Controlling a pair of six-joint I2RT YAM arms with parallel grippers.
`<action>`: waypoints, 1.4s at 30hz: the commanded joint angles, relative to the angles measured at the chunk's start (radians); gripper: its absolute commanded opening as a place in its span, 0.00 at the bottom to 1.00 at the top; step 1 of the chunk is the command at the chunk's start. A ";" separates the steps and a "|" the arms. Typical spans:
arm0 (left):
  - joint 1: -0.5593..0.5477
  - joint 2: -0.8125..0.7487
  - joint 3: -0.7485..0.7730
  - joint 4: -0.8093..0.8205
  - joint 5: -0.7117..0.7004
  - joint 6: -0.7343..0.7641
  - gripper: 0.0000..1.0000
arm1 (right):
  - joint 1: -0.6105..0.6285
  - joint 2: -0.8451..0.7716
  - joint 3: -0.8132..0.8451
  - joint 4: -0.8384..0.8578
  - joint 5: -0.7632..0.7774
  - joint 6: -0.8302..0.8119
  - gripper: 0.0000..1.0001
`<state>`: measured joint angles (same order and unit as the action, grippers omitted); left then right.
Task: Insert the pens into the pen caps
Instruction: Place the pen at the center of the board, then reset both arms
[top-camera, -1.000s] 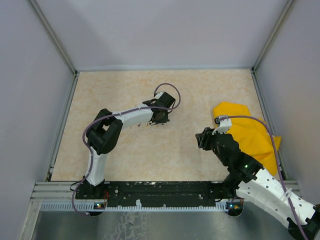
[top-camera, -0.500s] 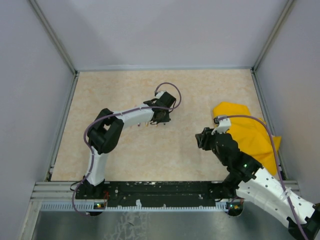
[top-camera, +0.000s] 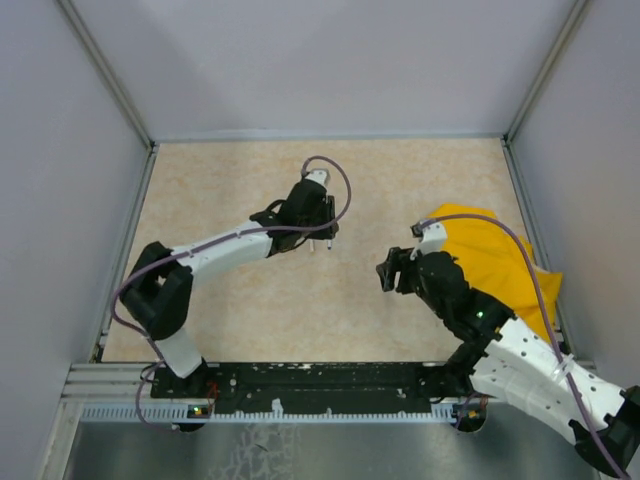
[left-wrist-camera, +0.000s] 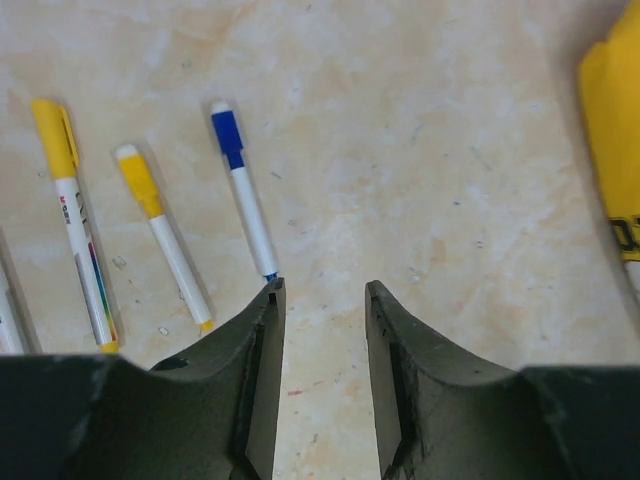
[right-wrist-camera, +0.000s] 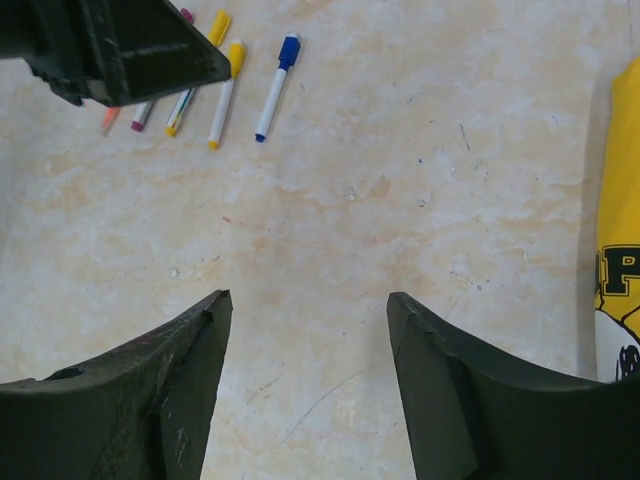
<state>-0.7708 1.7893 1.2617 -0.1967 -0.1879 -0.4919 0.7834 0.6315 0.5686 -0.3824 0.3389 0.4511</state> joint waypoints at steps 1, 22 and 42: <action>-0.004 -0.161 -0.104 0.201 0.064 0.126 0.44 | 0.003 0.045 0.055 0.063 -0.030 -0.037 0.65; 0.017 -0.958 -0.509 0.072 -0.255 0.191 1.00 | -0.511 -0.047 0.116 0.090 -0.437 -0.085 0.75; 0.016 -1.229 -0.555 -0.142 -0.501 0.155 1.00 | -0.510 -0.255 0.102 0.006 -0.146 -0.087 0.80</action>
<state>-0.7567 0.5690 0.7166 -0.3256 -0.6552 -0.3248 0.2783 0.3706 0.6407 -0.3687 0.1375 0.3634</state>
